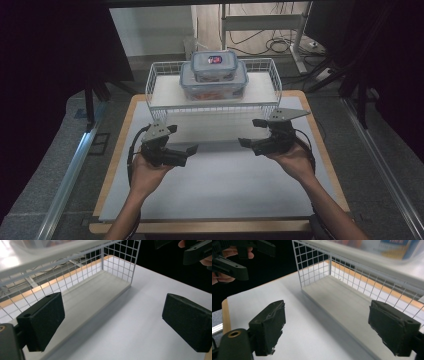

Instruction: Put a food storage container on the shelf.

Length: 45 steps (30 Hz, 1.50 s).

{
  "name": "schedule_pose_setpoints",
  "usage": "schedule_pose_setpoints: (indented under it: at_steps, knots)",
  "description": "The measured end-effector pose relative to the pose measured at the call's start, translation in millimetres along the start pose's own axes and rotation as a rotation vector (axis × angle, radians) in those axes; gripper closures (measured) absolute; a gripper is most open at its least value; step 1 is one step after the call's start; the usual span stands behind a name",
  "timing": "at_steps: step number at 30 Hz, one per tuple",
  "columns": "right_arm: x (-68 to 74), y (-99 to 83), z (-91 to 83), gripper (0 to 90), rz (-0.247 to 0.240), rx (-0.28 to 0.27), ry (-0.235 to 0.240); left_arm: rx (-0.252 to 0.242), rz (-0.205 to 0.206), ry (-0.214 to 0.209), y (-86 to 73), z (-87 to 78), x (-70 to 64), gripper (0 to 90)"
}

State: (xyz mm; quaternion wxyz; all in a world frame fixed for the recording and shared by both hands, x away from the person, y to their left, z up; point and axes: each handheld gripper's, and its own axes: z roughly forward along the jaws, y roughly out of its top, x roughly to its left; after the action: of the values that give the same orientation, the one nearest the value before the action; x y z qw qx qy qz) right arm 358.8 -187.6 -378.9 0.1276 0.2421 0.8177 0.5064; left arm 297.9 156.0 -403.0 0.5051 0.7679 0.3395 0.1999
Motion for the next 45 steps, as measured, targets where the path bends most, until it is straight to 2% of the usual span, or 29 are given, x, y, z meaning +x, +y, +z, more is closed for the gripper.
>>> schedule_pose_setpoints:
  at_steps: [3, 9, 16, 22, 26, 27, 39, 45]
  knots:
    - [1.5, -10.7, -2.5, 9.3, 0.009, 0.007, 0.000, 0.015, 0.001, 0.005, -7.7, -2.1, -3.5, 3.1]
    - [3.2, -28.6, -10.8, 1.9, 0.017, 0.024, -0.037, 0.039, 0.020, 0.022, -20.3, -8.4, -8.6, 1.6]
    - [5.1, -47.8, -24.8, 2.2, 0.041, 0.040, -0.050, 0.041, 0.010, 0.043, -38.4, -21.3, -13.7, 0.9]
    - [8.0, -63.5, -30.7, 2.6, 0.031, 0.053, -0.061, 0.057, 0.002, 0.049, -53.4, -23.0, -19.1, 0.1]
    - [8.9, -76.2, -32.7, 2.5, 0.041, 0.074, -0.074, 0.063, 0.000, 0.057, -61.9, -24.2, -21.1, 0.0]
    - [9.2, -80.1, -33.7, 2.2, 0.039, 0.078, -0.082, 0.066, -0.006, 0.067, -69.0, -25.3, -21.6, 0.0]
    - [13.3, -112.4, -41.7, 0.4, -0.003, 0.108, -0.160, 0.113, -0.033, 0.097, -106.5, -27.1, -25.0, 0.0]
    - [13.3, -125.4, -40.9, 0.4, 0.007, 0.137, -0.152, 0.145, -0.018, 0.124, -119.1, -27.9, -29.5, 0.0]
